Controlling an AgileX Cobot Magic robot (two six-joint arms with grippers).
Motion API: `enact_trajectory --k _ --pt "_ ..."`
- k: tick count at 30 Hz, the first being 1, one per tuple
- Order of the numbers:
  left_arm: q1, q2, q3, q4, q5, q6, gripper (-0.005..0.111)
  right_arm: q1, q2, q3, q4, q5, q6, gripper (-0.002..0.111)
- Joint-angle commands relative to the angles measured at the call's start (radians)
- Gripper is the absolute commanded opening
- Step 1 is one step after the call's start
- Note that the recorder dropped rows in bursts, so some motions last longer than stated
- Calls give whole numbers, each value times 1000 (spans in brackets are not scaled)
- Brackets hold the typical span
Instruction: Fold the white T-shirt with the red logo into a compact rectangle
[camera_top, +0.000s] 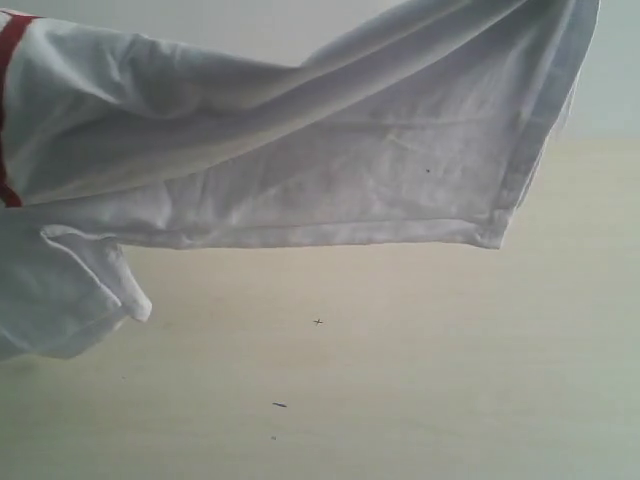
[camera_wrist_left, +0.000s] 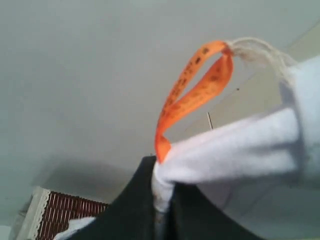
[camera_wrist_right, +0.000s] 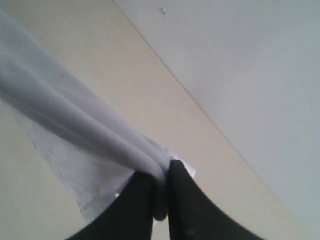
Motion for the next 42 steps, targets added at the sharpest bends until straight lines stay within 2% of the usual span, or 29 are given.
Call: enact_trajectory --k 1,4,7,10,12,16,18,24,28,32,35,39,42 --pt "2 -38 -4 13 54 -8 0 -5 -21 -8 21 39 105 0" --pt "2 -40 -4 -50 75 89 0 -5 -19 -3 35 84 133 0" --pt "2 -4 -4 -215 75 280 0 -5 3 44 37 84 251 0" --pt "2 124 -4 -398 104 443 0 -5 119 64 -71 84 408 0" --pt "2 185 -4 -440 132 506 0 -5 172 64 -97 84 474 0" --pt "2 361 -4 -442 155 567 0 -5 299 64 -102 84 460 0" --pt "4 489 -4 -439 47 588 0 -5 378 64 -127 69 413 0" --pt "58 686 -4 -439 -352 506 0 -5 507 64 -277 -399 409 0" --pt "109 793 -4 -439 -600 497 0 -5 570 64 -265 -589 336 0" --pt "142 883 -4 -441 -842 372 0 -5 637 64 -225 -710 231 2" --pt "142 936 -4 -441 -920 368 12 -5 676 62 -222 -777 236 14" --pt "142 982 -4 -444 -991 368 41 -5 699 35 -222 -851 309 37" --pt "142 986 -4 -468 -1037 368 58 -5 699 6 -222 -886 421 42"
